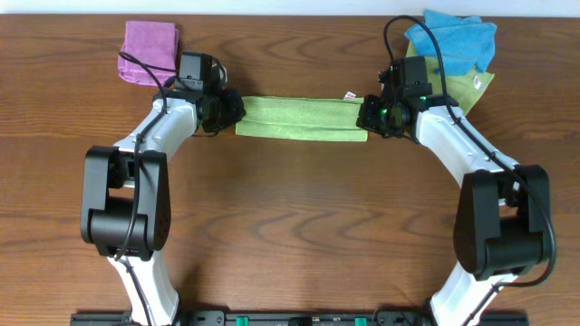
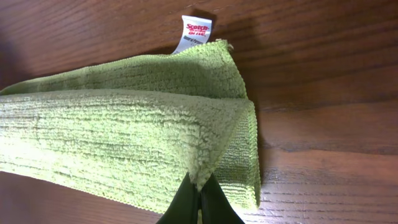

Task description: Fold the cloth

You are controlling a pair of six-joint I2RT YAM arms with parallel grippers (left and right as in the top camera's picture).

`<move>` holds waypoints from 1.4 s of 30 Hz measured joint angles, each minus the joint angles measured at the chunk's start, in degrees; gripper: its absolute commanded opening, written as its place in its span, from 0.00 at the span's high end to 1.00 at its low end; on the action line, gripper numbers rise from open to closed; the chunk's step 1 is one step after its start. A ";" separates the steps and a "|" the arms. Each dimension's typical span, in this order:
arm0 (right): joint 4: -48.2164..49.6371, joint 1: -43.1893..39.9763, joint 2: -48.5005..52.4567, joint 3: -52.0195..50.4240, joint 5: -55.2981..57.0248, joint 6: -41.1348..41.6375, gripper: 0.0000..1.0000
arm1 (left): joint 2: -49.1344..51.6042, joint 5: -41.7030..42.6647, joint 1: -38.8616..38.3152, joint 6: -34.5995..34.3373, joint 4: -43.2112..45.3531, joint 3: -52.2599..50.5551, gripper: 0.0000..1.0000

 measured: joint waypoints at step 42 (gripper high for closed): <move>-15.80 -0.46 -2.49 6.71 11.43 -4.61 0.98 | 0.35 -10.58 -7.23 12.39 -1.16 4.11 0.94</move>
